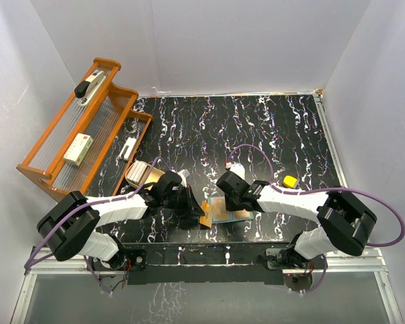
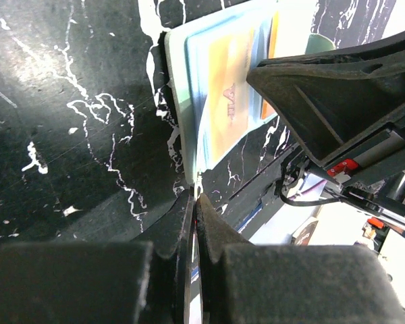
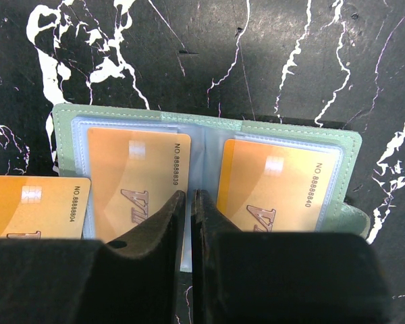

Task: Put the credit cards into the card holder
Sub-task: Insert the credit card into the card holder.

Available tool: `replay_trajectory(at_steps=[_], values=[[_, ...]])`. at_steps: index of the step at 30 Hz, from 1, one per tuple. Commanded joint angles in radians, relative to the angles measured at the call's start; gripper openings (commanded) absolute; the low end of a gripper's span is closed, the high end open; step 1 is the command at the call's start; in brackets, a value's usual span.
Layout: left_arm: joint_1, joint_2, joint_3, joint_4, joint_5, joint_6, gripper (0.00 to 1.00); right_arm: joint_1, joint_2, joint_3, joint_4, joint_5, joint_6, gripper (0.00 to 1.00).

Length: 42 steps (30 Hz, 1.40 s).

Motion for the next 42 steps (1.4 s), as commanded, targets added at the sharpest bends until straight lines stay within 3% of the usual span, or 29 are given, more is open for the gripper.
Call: replay_trajectory(at_steps=[1,34,42], values=[[-0.006,-0.052,0.026,-0.062,-0.044,-0.004,0.00,-0.006,-0.011,-0.015,0.029,0.010,0.008,0.08],[-0.010,0.013,-0.023,0.142,0.010,-0.056,0.00,-0.007,-0.015,-0.031,0.048,-0.002,0.014,0.08],[-0.016,0.001,-0.034,0.194,0.010,-0.067,0.00,-0.006,-0.066,0.018,-0.009,0.015,-0.003,0.20]])
